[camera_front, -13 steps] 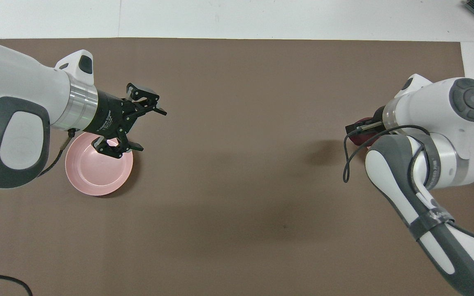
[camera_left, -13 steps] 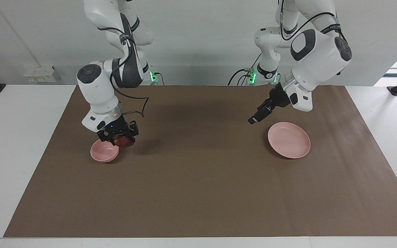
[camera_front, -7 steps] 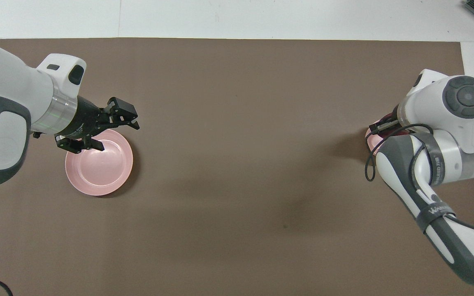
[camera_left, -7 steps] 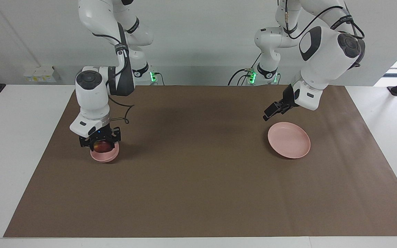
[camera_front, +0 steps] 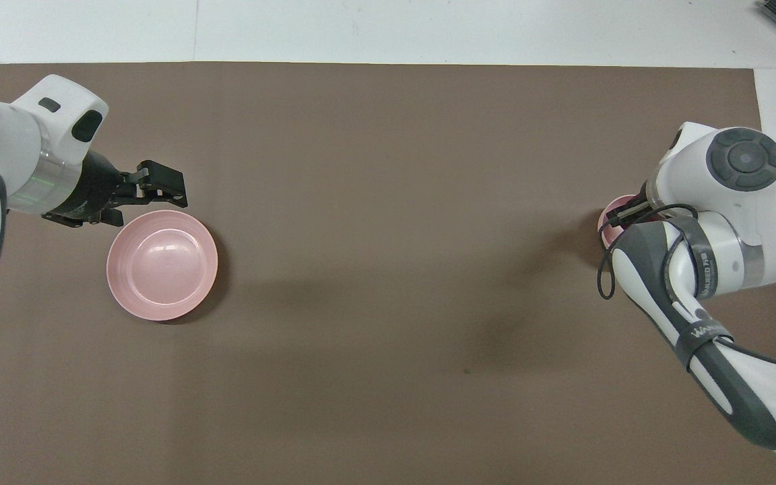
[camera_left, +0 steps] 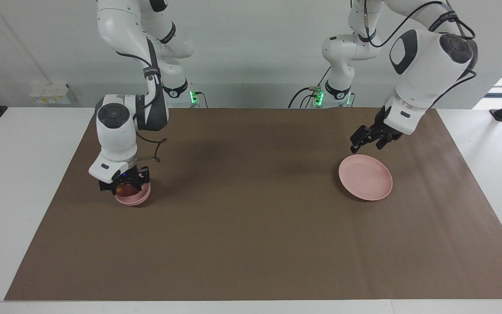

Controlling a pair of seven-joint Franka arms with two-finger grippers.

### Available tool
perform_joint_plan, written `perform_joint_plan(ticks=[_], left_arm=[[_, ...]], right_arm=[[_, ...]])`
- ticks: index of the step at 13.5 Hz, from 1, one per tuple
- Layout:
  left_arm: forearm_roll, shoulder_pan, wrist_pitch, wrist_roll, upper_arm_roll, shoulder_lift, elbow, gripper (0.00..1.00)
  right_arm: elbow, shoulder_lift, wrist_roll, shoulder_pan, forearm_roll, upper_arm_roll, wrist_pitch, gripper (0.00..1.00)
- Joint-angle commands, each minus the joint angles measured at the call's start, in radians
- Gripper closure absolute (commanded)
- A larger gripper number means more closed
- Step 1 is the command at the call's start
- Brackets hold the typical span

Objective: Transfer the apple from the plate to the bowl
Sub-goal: 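Carry the apple over the pink bowl with the right gripper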

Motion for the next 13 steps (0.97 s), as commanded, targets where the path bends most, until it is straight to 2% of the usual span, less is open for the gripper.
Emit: perform_joint_plan(ticks=[1, 4, 5, 8, 13], left_arm=[[0.084, 0.039, 0.008, 0.069, -0.007, -0.041, -0.009, 0.00], [0.081, 0.072, -0.013, 0.210, -0.001, -0.072, -0.006, 0.00], [0.078, 0.085, -0.056, 0.253, 0.004, -0.081, 0.008, 0.00], [0.061, 0.098, -0.148, 0.247, 0.005, -0.088, 0.061, 0.00], [0.063, 0.103, -0.153, 0.250, 0.001, -0.092, 0.061, 0.00]], right_arm=[[-0.006, 0.007, 0.000, -0.013, -0.011, 0.009, 0.012, 1.00], [-0.022, 0.010, 0.003, -0.012, -0.009, 0.009, 0.012, 1.00], [-0.023, 0.010, 0.003, -0.012, -0.009, 0.010, 0.012, 1.00], [-0.029, 0.024, 0.005, -0.015, -0.008, 0.009, 0.012, 1.00], [-0.028, 0.043, 0.014, -0.022, -0.008, 0.010, 0.016, 1.00]])
